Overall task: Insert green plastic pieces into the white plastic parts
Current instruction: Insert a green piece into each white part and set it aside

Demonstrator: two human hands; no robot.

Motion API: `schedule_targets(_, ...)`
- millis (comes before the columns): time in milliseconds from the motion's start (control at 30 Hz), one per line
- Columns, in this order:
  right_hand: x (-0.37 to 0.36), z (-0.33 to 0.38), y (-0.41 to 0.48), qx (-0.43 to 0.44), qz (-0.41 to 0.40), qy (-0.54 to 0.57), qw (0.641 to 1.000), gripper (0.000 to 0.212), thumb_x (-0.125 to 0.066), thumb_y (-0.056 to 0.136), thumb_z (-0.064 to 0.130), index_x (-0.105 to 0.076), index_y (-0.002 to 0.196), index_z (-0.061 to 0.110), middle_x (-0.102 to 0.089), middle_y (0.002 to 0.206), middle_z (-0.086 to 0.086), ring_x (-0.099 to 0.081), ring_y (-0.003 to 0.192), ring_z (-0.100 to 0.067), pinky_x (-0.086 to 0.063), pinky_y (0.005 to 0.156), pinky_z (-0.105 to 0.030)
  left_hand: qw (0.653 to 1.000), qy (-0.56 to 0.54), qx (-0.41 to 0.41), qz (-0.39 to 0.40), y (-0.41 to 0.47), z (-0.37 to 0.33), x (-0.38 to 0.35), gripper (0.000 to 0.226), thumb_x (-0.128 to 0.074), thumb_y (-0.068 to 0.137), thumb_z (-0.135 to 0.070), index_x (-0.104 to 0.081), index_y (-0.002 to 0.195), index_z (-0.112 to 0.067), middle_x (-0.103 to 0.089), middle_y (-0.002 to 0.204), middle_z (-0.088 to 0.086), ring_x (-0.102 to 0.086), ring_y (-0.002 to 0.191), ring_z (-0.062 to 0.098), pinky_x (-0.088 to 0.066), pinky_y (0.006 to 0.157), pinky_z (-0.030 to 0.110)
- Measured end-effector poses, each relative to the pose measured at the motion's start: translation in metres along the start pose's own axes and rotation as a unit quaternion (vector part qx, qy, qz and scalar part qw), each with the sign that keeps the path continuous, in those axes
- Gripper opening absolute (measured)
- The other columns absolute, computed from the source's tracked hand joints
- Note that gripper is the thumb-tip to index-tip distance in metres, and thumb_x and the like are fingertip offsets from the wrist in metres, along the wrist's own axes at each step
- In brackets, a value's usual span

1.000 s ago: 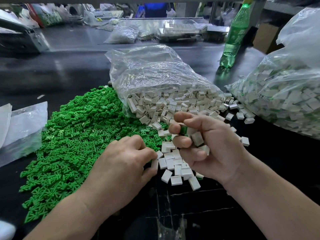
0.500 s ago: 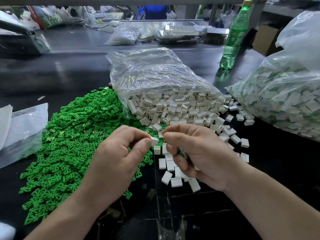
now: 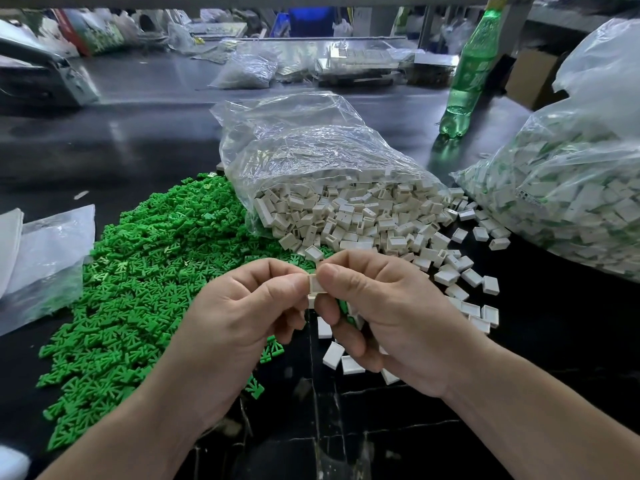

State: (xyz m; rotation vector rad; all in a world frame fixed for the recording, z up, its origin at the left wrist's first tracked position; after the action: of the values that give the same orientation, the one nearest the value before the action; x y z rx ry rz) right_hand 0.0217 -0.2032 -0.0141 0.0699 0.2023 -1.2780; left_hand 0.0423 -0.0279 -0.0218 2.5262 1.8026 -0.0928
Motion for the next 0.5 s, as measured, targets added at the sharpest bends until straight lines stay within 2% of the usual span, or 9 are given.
schedule_targets(67, 0.001, 0.001, 0.0, -0.014, -0.015, 0.025, 0.999, 0.019, -0.058, 0.101, 0.022, -0.064, 0.085, 0.013, -0.063, 0.072, -0.005, -0.046, 0.041, -0.012, -0.032, 0.034, -0.017, 0.981, 0.179, -0.043, -0.065, -0.001, 0.0, 0.005, 0.015, -0.07, 0.082, -0.042, -0.071, 0.082, -0.026, -0.066, 0.067, -0.001, -0.057, 0.058, 0.007, -0.047, 0.055, 0.017)
schedule_targets(133, 0.004, 0.003, 0.002, -0.02, -0.029, 0.062, 0.997, 0.019, -0.059, 0.1, 0.019, -0.064, 0.082, 0.015, -0.062, 0.073, -0.007, -0.046, 0.041, -0.012, -0.032, 0.033, -0.017, 0.923, 0.348, -0.101, -0.126, -0.001, -0.003, 0.015, 0.008, -0.065, 0.088, -0.042, -0.069, 0.09, -0.036, -0.067, 0.073, -0.01, -0.059, 0.062, 0.0, -0.045, 0.054, 0.01)
schedule_targets(200, 0.009, 0.003, 0.004, -0.021, -0.039, 0.088, 0.995, 0.02, -0.06, 0.098, 0.017, -0.064, 0.079, 0.014, -0.061, 0.073, -0.008, -0.045, 0.041, -0.012, -0.031, 0.033, -0.016, 0.849, 0.506, -0.103, -0.114, 0.0, -0.004, 0.023, 0.03, -0.055, 0.087, -0.054, -0.064, 0.111, -0.039, -0.062, 0.095, -0.018, -0.058, 0.079, -0.001, -0.045, 0.064, 0.015)
schedule_targets(267, 0.013, 0.003, 0.006, -0.027, -0.048, 0.105, 0.993, 0.019, -0.061, 0.096, 0.019, -0.065, 0.078, 0.015, -0.059, 0.072, -0.007, -0.044, 0.042, -0.011, -0.031, 0.034, -0.016, 0.771, 0.631, -0.049, -0.064, 0.003, 0.0, 0.025, 0.061, -0.043, 0.081, -0.073, -0.054, 0.13, -0.038, -0.053, 0.117, -0.014, -0.052, 0.103, 0.006, -0.046, 0.084, 0.029)
schedule_targets(333, 0.014, 0.001, 0.007, -0.037, -0.055, 0.117, 0.991, 0.018, -0.063, 0.094, 0.022, -0.067, 0.077, 0.018, -0.058, 0.07, -0.005, -0.043, 0.042, -0.011, -0.03, 0.034, -0.016, 0.719, 0.694, -0.019, -0.032, 0.004, 0.004, 0.021, 0.072, -0.037, 0.078, -0.08, -0.051, 0.134, -0.039, -0.048, 0.121, -0.014, -0.045, 0.112, 0.009, -0.039, 0.094, 0.032)
schedule_targets(400, 0.015, -0.001, 0.008, -0.043, -0.056, 0.121, 0.99, 0.019, -0.064, 0.095, 0.022, -0.068, 0.077, 0.019, -0.058, 0.07, -0.004, -0.043, 0.043, -0.01, -0.03, 0.034, -0.016, 0.705, 0.708, -0.045, -0.019, 0.005, 0.006, 0.016, 0.06, -0.042, 0.081, -0.074, -0.056, 0.129, -0.04, -0.05, 0.113, -0.015, -0.046, 0.106, 0.009, -0.035, 0.089, 0.031)
schedule_targets(500, 0.017, -0.003, 0.008, -0.051, -0.057, 0.116, 0.99, 0.016, -0.063, 0.097, 0.022, -0.065, 0.082, 0.017, -0.058, 0.072, -0.004, -0.044, 0.045, -0.011, -0.031, 0.034, -0.017, 0.702, 0.705, -0.1, -0.023, 0.005, 0.006, 0.016, 0.034, -0.057, 0.085, -0.057, -0.073, 0.107, -0.035, -0.06, 0.097, -0.013, -0.056, 0.092, 0.014, -0.04, 0.079, 0.035)
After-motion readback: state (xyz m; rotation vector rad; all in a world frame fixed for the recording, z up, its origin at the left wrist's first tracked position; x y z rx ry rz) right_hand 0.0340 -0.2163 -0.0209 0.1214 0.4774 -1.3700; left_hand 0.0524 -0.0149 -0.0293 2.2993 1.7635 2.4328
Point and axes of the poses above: each hand's wrist, its own y-axis towards the middle knuckle, its own x-axis out of the back of the hand, z = x × y, the point moved 1 cm from there along y, towards the middle knuckle
